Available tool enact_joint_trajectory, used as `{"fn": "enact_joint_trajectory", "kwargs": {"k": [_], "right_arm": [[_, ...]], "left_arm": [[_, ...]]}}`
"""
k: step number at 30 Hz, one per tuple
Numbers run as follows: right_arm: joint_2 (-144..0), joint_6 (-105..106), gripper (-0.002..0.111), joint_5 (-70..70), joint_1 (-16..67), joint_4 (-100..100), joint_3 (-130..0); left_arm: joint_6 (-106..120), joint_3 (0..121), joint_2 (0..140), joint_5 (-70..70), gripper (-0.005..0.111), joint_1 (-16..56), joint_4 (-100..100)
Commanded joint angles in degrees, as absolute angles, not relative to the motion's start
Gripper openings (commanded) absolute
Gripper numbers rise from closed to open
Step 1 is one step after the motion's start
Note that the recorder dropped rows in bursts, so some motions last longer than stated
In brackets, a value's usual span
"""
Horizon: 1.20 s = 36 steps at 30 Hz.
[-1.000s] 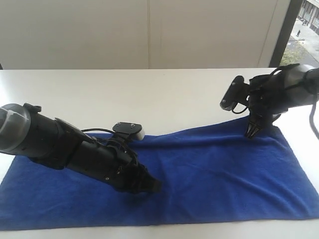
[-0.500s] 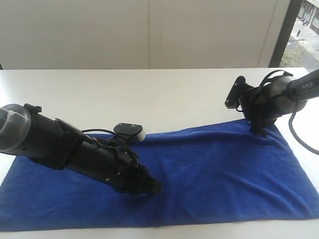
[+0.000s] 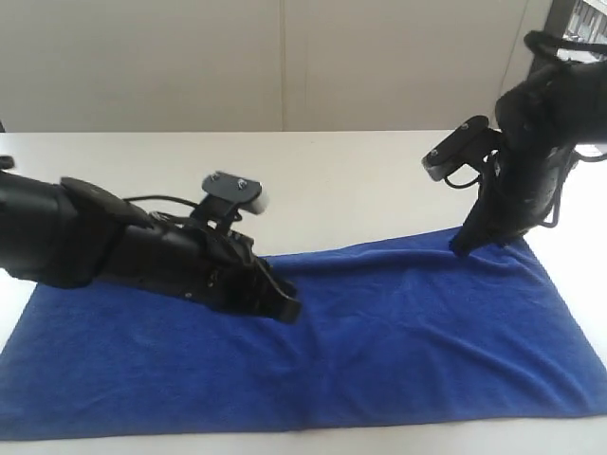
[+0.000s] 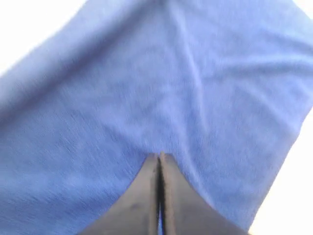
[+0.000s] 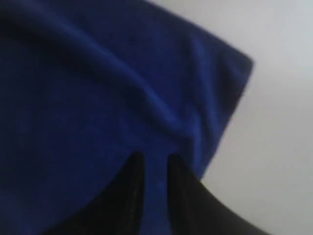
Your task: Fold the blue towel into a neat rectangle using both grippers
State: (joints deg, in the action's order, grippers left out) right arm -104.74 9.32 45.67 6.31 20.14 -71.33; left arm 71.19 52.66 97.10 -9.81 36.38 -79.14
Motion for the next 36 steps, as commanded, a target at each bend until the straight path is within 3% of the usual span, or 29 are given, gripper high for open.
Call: {"fn": "enact_joint_trajectory", "kwargs": {"k": [1, 4, 7, 13, 25, 32, 36], "right_arm": [[-101.73, 21.72, 0.017, 52.87, 6.21, 1.3, -71.28], [-101.64, 23.9, 0.014, 58.83, 6.48, -3.99, -70.67], [-100.64, 24.39, 0.0, 56.94, 8.04, -3.99, -64.81], [-99.63, 24.19, 0.0, 47.89, 9.76, -3.99, -57.01], [-99.63, 23.09, 0.0, 37.35, 9.76, -3.09, -49.17], [-98.68, 21.8, 0.0, 37.58, 9.76, -3.09, -49.37], [-96.53, 21.8, 0.0, 38.5, 9.76, -3.09, -49.37]], "left_arm": [[71.59, 50.43, 89.5, -6.88, 0.0, 36.68, -75.26], [71.59, 45.44, 87.47, -3.0, 0.0, 36.68, -72.77], [71.59, 36.54, 87.43, 1.55, 0.0, 34.06, -72.77], [71.59, 31.82, 87.29, -7.13, 0.0, 26.93, -72.68], [71.33, 28.76, 87.29, -4.46, 0.0, 26.93, -71.34], [66.07, 35.57, 87.29, -12.36, 0.0, 26.93, -67.52], [39.65, 45.91, 87.41, -20.11, 0.0, 26.0, -36.22]]}}
